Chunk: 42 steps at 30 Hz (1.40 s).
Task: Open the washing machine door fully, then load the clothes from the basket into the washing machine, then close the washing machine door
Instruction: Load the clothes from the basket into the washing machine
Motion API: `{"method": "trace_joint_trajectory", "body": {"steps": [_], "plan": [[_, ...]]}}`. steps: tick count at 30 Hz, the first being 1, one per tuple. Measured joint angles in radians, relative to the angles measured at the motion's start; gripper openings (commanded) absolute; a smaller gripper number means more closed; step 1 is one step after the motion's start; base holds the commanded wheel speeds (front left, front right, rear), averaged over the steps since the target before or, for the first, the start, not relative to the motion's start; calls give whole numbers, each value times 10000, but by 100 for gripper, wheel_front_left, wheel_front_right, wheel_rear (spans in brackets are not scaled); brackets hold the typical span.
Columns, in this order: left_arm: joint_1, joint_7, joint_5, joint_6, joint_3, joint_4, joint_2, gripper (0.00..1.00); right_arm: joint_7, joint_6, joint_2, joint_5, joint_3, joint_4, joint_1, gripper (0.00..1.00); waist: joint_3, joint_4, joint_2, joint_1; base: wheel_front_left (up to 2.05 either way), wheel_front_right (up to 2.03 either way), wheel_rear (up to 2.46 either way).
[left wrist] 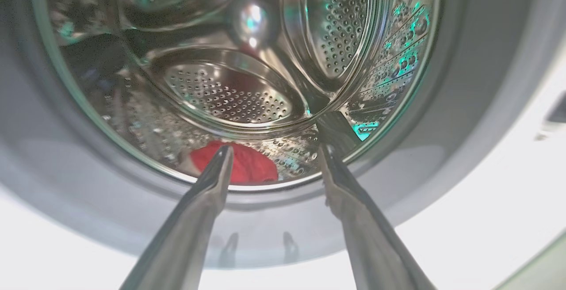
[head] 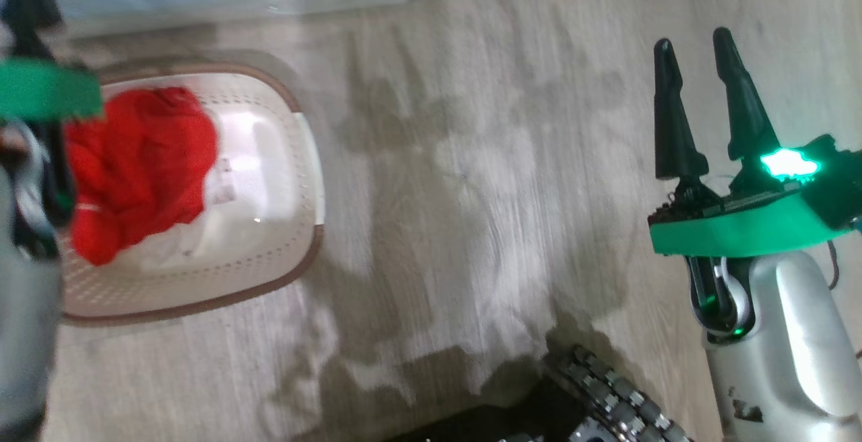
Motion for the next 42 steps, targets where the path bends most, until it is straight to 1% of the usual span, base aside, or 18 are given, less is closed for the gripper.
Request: {"method": "trace_joint_trajectory", "body": {"steps": [4, 9, 20, 21, 33, 42], "plan": [[1306, -142, 0, 136, -25, -704, -176, 100, 0, 0, 0, -293, -203, 105, 178, 100, -486, 389, 0, 0, 0, 0, 0], [2510, -265, 0, 261, -19, -1126, -418, 100, 0, 0, -2, -681, -387, 309, 290, 100, -1089, 834, 0, 0, 0, 0, 0], [4349, -318, 190, 196, -376, -1298, -1091, 100, 115, 0, -2, -1306, -652, 757, 1119, 100, -2560, 1554, 0, 0, 0, 0, 0], [4462, -318, 209, 123, -422, -1294, -1114, 100, 157, 0, -2, -1338, -681, 757, 1185, 100, -2702, 1599, 0, 0, 0, 0, 0], [5515, -347, 349, -142, -719, -926, -1333, 100, 786, 0, 0, -1388, -949, 228, 2488, 100, -4329, 1842, 0, -1, 0, 0, 0], [6057, -347, 353, -224, -807, -660, -1432, 100, 1187, 0, 4, -1446, -1181, -297, 3345, 100, -5058, 1890, 0, -1, 0, 0, 0]]}}
